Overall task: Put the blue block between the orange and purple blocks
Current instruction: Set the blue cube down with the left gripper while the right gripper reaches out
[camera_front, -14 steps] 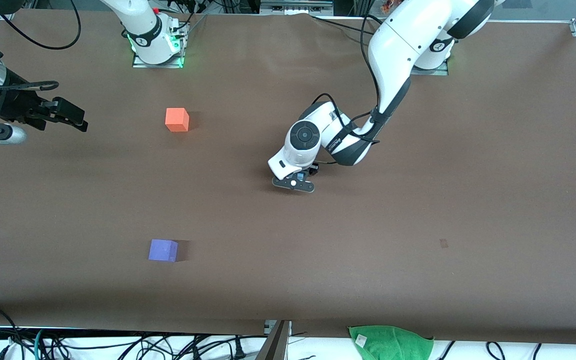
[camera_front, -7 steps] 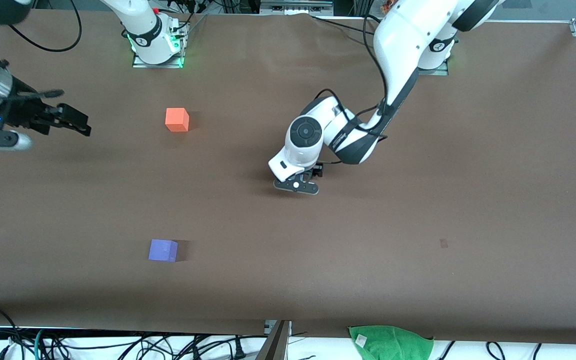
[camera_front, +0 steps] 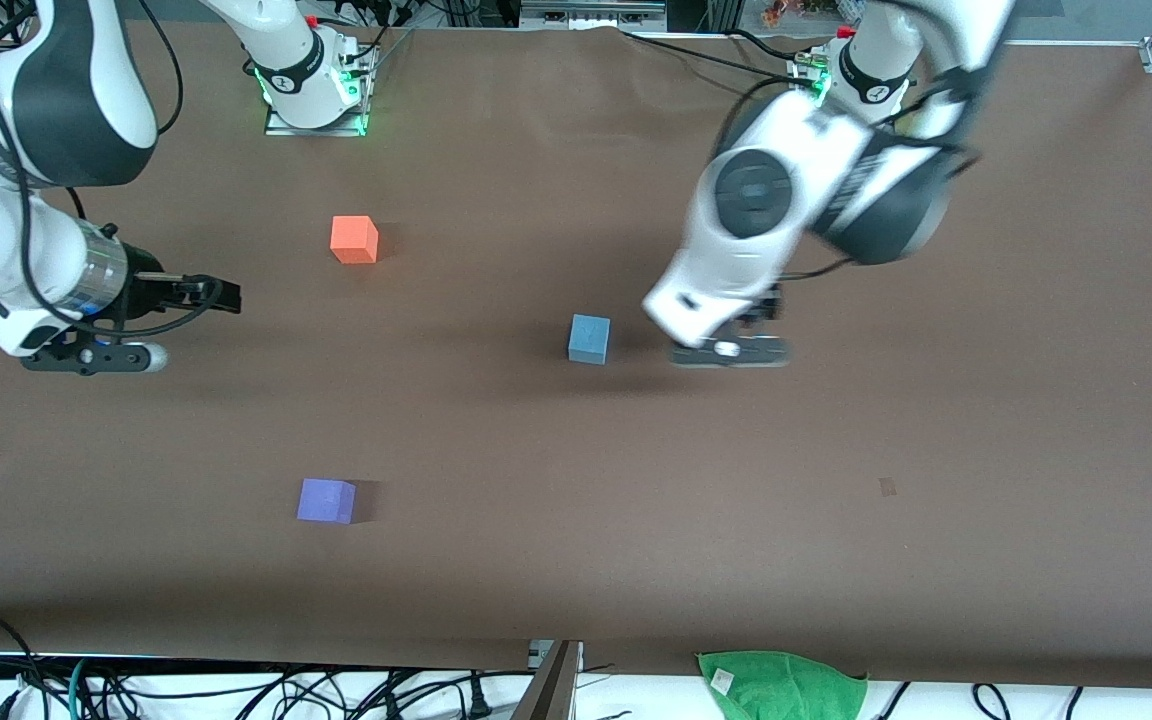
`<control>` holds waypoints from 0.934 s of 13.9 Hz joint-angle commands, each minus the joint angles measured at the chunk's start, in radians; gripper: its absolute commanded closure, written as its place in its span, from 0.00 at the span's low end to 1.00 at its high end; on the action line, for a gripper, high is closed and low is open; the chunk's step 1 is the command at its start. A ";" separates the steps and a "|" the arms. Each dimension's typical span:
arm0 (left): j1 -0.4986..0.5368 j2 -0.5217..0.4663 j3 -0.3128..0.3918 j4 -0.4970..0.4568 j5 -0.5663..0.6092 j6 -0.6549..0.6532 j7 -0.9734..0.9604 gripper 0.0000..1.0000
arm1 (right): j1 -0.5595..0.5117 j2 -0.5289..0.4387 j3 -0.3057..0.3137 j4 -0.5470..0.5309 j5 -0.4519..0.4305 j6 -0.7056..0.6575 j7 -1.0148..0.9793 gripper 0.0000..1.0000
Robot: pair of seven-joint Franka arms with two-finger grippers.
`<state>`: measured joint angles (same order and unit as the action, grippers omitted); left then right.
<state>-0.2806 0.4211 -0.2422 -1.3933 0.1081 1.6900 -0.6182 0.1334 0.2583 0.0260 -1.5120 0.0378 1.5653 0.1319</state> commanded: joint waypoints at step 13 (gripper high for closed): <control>0.344 -0.208 -0.025 0.013 -0.002 -0.207 0.291 0.00 | 0.592 0.441 0.002 0.134 0.050 0.583 0.911 0.01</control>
<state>0.0567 0.2426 -0.2576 -1.3668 0.1084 1.5089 -0.3471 0.6839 0.6157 0.0455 -1.4660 0.1059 2.1239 0.9536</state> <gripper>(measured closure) 0.000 0.004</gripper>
